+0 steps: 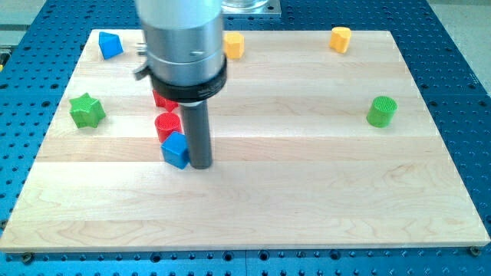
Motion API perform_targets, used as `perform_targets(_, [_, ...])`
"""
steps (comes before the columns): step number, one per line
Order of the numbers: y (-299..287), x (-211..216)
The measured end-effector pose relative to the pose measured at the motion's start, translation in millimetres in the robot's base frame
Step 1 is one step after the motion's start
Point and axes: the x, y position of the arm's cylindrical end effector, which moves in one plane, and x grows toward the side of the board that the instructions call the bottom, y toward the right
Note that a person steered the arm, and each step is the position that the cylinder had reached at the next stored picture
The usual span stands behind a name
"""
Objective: Drag the cube to the bottom left side of the board
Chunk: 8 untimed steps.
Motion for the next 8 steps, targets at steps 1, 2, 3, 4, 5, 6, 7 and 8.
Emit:
perform_targets(1, [-9.2,-14.0])
perform_targets(2, [-53.1,11.0])
perform_targets(3, [-63.2,27.1])
perform_targets(4, [-56.6,3.5])
perform_targets(5, [-61.2,-23.6])
perform_targets(6, [-95.6,-17.3])
perform_targets(7, [-90.4,-75.3])
perform_targets(8, [-113.2,-70.1])
